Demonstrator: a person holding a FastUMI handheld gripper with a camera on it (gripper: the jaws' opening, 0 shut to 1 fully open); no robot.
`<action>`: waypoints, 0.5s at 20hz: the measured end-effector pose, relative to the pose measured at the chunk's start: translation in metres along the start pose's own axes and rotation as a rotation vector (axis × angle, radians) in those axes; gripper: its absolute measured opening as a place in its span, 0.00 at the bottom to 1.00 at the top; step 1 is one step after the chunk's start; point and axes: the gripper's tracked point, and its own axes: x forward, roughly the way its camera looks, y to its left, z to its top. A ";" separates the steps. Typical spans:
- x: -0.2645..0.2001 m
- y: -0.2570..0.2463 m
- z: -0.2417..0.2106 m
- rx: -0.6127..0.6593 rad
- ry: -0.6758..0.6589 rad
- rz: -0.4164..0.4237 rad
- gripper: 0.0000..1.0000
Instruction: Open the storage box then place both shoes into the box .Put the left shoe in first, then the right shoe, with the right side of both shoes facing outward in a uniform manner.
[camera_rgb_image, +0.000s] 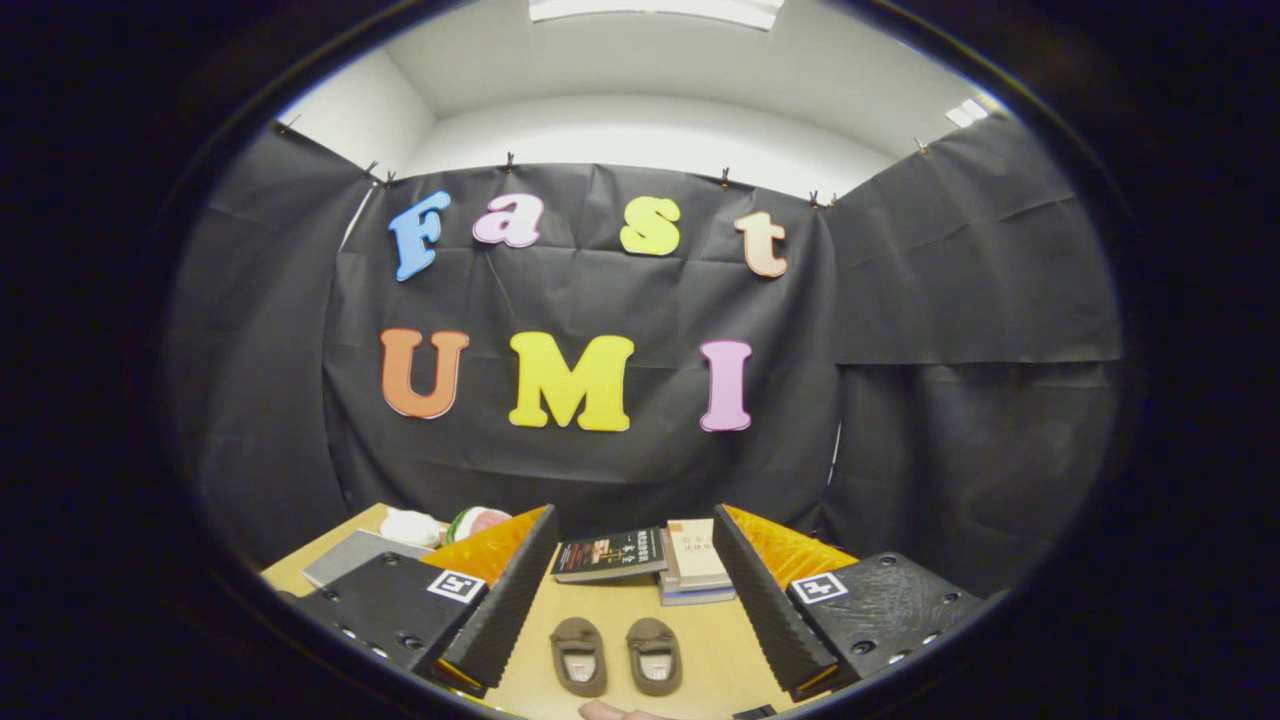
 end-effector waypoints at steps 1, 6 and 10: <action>0.002 0.001 -0.002 0.000 0.006 0.005 0.95; 0.017 0.011 -0.020 0.003 0.035 0.048 0.95; 0.038 0.022 -0.052 -0.008 0.081 0.078 0.95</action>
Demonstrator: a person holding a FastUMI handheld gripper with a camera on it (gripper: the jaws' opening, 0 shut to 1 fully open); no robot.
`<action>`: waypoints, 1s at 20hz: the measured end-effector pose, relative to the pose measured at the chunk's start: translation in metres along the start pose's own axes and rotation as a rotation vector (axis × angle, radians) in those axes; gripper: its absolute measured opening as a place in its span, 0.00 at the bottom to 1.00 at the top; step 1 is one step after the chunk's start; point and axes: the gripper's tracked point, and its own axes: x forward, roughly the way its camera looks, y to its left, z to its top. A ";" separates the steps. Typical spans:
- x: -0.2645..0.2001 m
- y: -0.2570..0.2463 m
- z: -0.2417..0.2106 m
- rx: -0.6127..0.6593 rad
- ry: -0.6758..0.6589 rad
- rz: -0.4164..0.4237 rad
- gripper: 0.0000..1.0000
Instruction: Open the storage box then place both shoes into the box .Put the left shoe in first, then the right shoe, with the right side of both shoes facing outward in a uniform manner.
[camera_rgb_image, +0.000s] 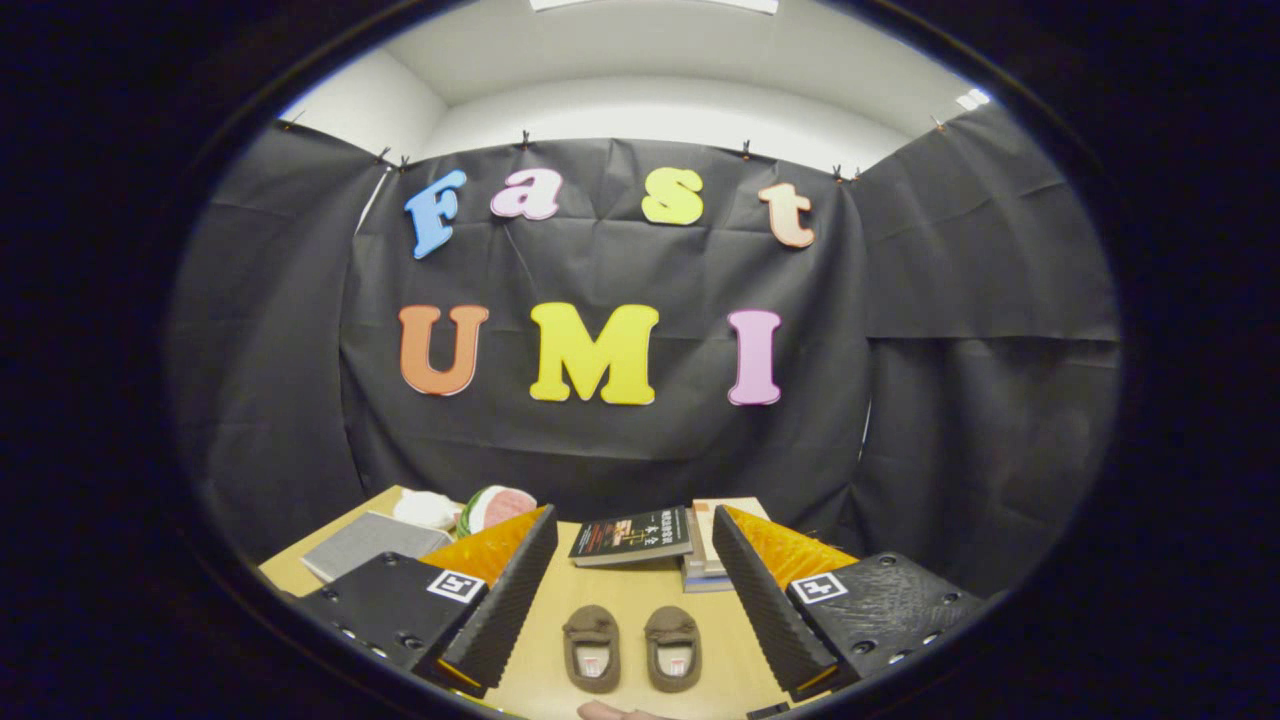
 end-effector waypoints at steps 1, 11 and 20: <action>0.006 0.005 -0.009 -0.008 0.014 0.013 0.95; 0.092 0.099 -0.119 0.136 0.345 0.263 0.95; 0.132 0.239 -0.188 0.464 0.696 0.688 0.95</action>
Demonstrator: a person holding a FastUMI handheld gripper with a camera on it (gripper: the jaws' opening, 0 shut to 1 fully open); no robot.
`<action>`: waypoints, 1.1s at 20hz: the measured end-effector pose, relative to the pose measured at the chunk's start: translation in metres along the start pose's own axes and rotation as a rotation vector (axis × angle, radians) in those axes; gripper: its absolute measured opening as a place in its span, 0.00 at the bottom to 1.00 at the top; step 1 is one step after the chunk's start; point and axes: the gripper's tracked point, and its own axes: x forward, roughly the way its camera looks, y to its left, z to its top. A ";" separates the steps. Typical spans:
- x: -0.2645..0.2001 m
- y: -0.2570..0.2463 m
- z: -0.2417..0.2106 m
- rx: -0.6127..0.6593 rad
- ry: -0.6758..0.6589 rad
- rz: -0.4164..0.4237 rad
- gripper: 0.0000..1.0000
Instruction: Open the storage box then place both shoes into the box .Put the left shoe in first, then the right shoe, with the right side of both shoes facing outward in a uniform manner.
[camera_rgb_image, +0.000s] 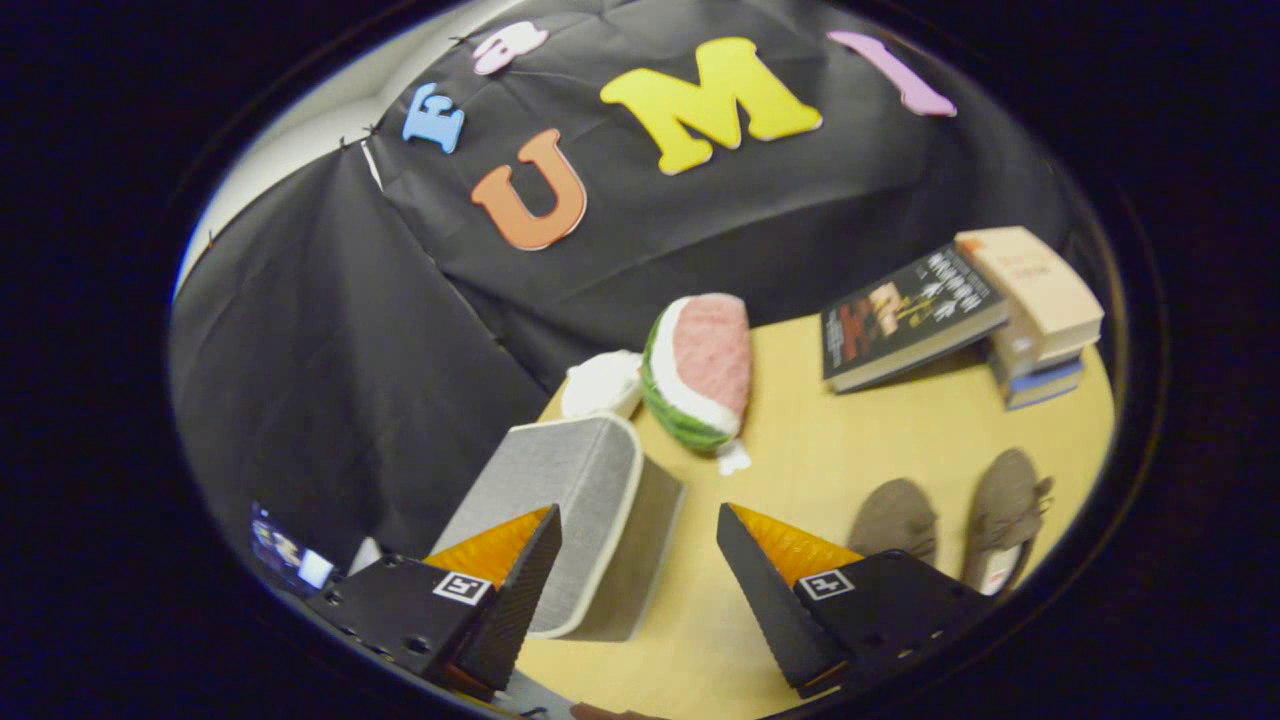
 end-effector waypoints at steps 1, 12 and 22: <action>0.015 0.006 -0.006 0.052 0.043 0.055 0.95; 0.070 0.011 -0.037 0.484 0.269 0.340 0.92; 0.049 0.016 -0.016 0.436 0.253 0.355 0.01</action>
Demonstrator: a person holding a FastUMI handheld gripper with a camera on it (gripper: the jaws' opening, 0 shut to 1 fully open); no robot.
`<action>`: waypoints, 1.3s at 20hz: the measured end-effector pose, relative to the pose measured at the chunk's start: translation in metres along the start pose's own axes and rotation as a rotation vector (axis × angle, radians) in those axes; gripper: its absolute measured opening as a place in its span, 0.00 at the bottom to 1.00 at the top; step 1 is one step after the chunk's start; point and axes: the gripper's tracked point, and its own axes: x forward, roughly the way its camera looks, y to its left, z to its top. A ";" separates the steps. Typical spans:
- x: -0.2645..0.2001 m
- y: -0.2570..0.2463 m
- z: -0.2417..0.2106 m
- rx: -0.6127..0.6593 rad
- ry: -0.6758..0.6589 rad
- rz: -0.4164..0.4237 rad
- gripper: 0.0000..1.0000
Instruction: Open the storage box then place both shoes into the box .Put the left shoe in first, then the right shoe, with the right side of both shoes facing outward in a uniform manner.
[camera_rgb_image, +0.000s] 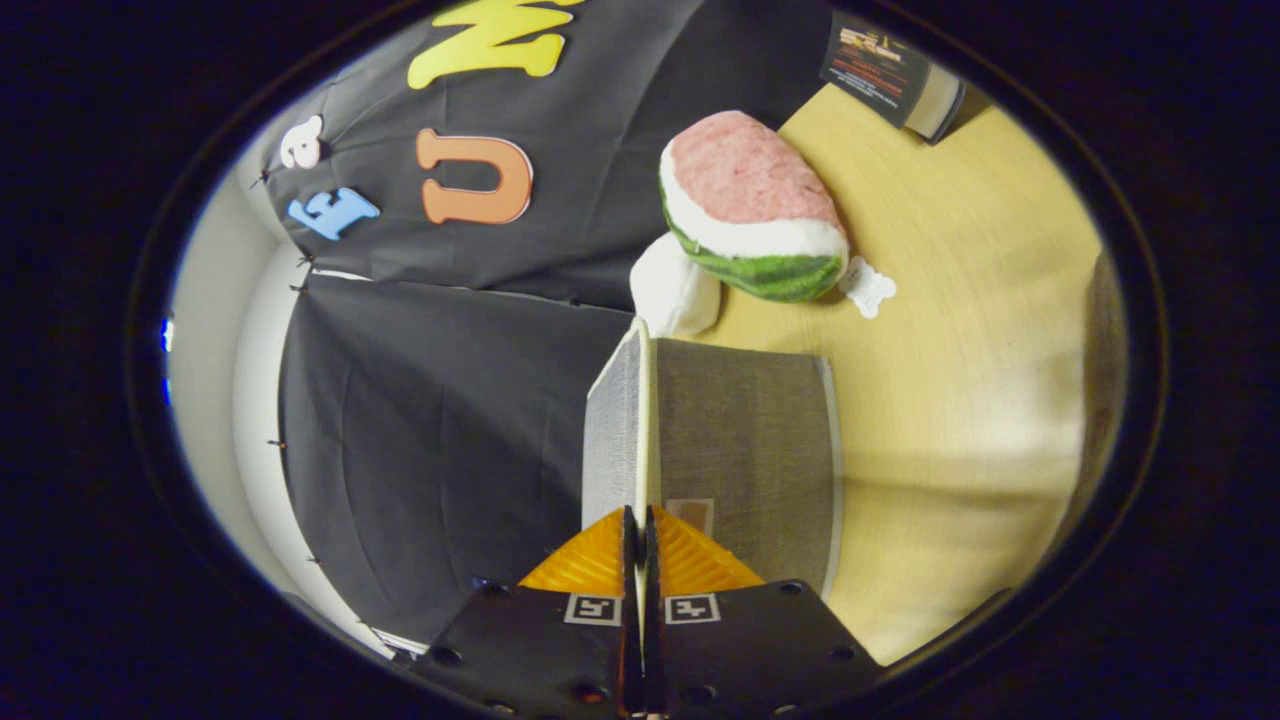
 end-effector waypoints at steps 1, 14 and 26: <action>0.000 0.001 0.000 -0.020 0.003 -0.010 0.02; 0.012 0.114 -0.005 -0.079 -0.076 -0.018 0.01; 0.106 0.215 -0.048 -0.197 -0.074 -0.073 0.03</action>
